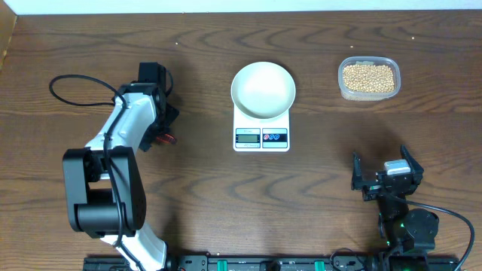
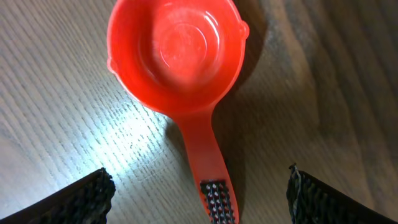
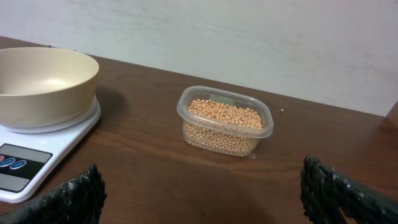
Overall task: Scoop item into bowl and weigh 50g on scale
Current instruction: 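Close the left gripper on the red scoop handle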
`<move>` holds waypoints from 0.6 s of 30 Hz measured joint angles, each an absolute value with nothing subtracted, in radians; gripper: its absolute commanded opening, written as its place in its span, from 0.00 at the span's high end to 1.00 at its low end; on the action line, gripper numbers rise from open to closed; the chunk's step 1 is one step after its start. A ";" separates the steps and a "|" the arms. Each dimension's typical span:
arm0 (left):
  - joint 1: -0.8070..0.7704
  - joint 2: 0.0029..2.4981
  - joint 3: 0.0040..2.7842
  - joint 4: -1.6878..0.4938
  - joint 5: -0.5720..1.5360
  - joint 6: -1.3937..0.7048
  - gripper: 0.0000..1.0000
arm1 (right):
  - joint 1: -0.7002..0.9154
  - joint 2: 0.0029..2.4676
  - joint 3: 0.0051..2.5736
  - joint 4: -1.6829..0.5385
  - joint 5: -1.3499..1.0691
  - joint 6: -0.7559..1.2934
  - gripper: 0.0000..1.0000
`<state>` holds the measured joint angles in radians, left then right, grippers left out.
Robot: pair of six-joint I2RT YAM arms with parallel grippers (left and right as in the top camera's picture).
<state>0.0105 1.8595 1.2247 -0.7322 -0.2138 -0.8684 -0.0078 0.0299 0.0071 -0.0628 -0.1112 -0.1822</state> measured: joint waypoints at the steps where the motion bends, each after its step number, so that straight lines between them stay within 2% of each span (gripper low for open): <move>1: 0.010 1.866 1.225 -0.732 -0.213 -0.871 0.12 | -0.008 0.030 0.007 -0.063 -0.112 -0.182 0.01; 14: 0.011 1.940 1.225 -0.693 -0.211 -0.904 0.16 | -0.008 0.030 0.007 -0.063 -0.111 -0.182 0.01; 18: 0.012 1.943 1.225 -0.674 -0.210 -0.915 0.22 | -0.008 0.030 0.007 -0.063 -0.111 -0.182 0.01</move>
